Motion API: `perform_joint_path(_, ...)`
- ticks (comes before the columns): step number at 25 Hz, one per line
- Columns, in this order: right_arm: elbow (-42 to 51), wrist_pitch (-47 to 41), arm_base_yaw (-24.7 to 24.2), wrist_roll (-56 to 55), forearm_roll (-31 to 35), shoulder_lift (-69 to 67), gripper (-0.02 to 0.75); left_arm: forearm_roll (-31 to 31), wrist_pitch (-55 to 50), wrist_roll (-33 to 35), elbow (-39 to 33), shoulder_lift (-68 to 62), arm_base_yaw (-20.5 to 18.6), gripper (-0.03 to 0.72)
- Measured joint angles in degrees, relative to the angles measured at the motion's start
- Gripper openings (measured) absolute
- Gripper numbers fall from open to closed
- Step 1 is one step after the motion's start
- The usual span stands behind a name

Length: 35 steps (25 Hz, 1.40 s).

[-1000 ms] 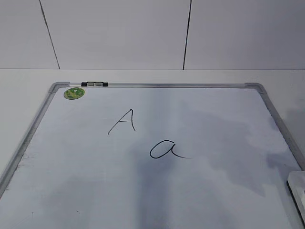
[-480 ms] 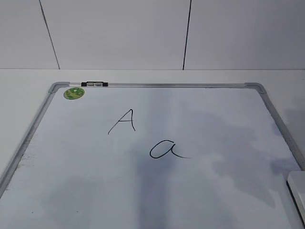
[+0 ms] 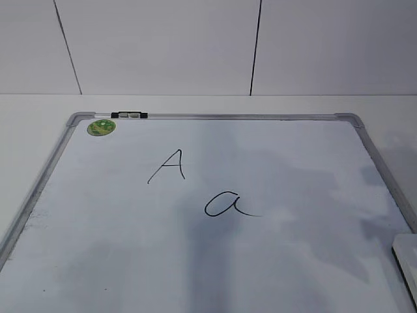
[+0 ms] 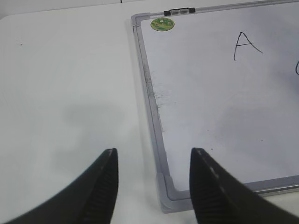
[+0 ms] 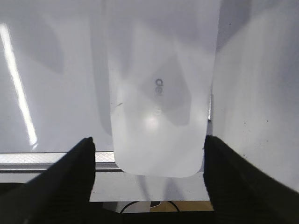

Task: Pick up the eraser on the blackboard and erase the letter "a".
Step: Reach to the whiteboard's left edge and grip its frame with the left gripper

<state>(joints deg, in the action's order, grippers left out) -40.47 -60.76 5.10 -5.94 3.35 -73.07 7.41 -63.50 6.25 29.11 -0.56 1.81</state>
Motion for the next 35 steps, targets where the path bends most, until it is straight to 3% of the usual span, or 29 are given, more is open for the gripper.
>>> perform_joint_path(7,0.0,0.4,0.3,-1.2,-1.5,0.0,0.579,0.0,0.0,0.0,0.0,0.0,0.0,0.371)
perform_joint_path(13,0.0,1.9,0.3,-1.3,-1.7,0.0,0.657,0.0,0.0,0.0,0.0,0.0,0.0,0.371)
perform_joint_path(35,0.0,4.7,0.3,-2.6,-3.3,-2.0,0.666,0.0,0.0,0.0,0.0,0.0,0.0,0.371)
